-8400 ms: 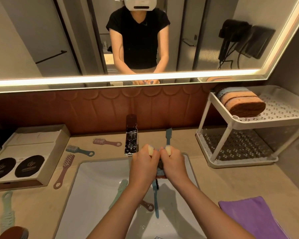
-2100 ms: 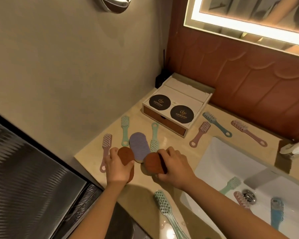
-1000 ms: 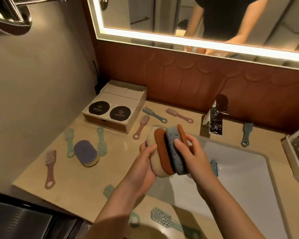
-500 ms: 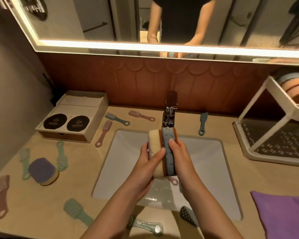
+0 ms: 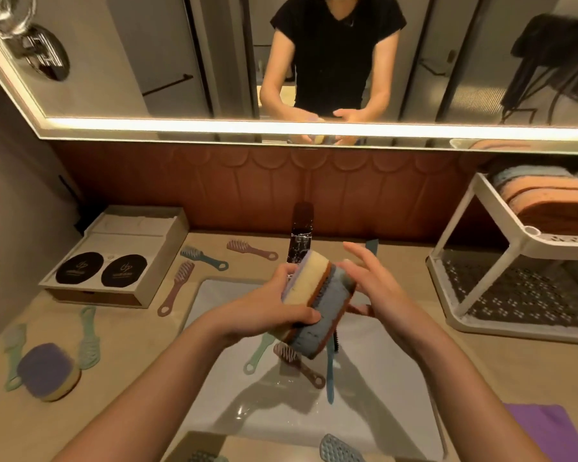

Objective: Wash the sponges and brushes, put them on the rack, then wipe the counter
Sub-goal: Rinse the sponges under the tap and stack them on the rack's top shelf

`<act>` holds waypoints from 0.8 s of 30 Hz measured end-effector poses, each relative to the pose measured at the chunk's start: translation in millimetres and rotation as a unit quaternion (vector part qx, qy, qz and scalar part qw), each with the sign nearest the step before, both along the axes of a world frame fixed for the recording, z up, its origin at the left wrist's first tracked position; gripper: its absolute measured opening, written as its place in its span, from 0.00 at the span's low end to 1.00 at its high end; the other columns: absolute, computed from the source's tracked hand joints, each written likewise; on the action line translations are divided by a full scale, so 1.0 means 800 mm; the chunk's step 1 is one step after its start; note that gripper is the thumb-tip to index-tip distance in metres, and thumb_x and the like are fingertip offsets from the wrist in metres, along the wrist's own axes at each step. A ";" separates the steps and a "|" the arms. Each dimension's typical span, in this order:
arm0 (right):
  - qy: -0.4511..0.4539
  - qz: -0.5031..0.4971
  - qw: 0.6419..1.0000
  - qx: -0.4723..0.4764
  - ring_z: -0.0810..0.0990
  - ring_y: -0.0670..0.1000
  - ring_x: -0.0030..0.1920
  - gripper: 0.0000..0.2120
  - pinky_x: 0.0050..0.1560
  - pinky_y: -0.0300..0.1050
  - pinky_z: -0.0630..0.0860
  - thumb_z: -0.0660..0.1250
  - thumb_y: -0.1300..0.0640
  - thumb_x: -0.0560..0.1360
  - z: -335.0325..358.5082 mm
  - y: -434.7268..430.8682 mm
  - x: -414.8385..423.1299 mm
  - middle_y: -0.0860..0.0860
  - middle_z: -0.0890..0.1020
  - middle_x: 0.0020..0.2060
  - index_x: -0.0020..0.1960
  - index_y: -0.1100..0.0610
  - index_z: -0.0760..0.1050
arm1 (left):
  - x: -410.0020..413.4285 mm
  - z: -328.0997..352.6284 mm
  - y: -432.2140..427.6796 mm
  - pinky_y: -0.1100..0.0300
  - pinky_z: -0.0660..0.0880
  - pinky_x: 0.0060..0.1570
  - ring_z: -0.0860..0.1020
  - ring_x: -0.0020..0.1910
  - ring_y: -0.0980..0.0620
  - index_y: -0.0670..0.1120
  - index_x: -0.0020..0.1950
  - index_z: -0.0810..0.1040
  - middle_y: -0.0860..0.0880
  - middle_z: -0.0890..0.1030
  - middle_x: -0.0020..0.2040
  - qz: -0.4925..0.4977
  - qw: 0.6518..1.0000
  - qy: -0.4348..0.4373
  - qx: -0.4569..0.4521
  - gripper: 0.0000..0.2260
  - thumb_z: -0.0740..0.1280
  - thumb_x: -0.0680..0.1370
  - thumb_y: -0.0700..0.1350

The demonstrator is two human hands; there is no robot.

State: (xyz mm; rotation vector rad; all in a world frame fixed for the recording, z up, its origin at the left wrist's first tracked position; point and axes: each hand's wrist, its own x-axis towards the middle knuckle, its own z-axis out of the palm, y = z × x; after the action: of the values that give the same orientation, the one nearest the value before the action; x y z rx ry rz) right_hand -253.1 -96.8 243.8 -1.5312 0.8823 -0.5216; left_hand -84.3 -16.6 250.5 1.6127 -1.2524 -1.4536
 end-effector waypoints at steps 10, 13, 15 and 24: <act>-0.041 0.063 0.991 -0.115 0.78 0.39 0.40 0.10 0.38 0.33 0.75 0.68 0.47 0.72 0.010 -0.014 0.010 0.46 0.79 0.41 0.50 0.50 0.75 | -0.001 0.034 -0.024 0.61 0.79 0.45 0.76 0.51 0.53 0.52 0.65 0.55 0.50 0.71 0.55 -0.071 0.991 -0.109 -0.007 0.30 0.71 0.72 0.42; -0.063 -0.025 0.990 -0.120 0.78 0.43 0.40 0.07 0.38 0.41 0.76 0.67 0.50 0.74 0.004 -0.014 0.008 0.48 0.78 0.40 0.49 0.52 0.74 | 0.003 0.029 -0.021 0.59 0.79 0.49 0.75 0.56 0.51 0.56 0.68 0.54 0.50 0.67 0.61 0.024 0.996 -0.066 -0.045 0.36 0.74 0.69 0.44; -0.090 -0.091 0.988 -0.080 0.78 0.45 0.39 0.06 0.33 0.43 0.78 0.65 0.52 0.76 0.001 -0.013 0.006 0.50 0.77 0.40 0.49 0.53 0.73 | 0.000 0.025 -0.017 0.59 0.79 0.48 0.75 0.55 0.52 0.55 0.68 0.57 0.50 0.69 0.60 0.095 0.993 -0.006 -0.065 0.34 0.73 0.70 0.44; -0.157 -0.141 0.976 0.047 0.79 0.47 0.39 0.04 0.35 0.41 0.76 0.63 0.51 0.76 -0.005 0.016 0.028 0.50 0.77 0.40 0.48 0.51 0.71 | -0.043 0.000 -0.014 0.53 0.78 0.45 0.79 0.46 0.50 0.54 0.61 0.68 0.47 0.77 0.51 0.283 0.945 0.092 -0.134 0.18 0.64 0.74 0.58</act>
State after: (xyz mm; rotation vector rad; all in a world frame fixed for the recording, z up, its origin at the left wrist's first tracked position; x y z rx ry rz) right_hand -230.8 -84.0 239.7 -1.2012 0.8653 -0.8895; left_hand -118.7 -27.8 250.8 1.4500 -0.7495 -0.9950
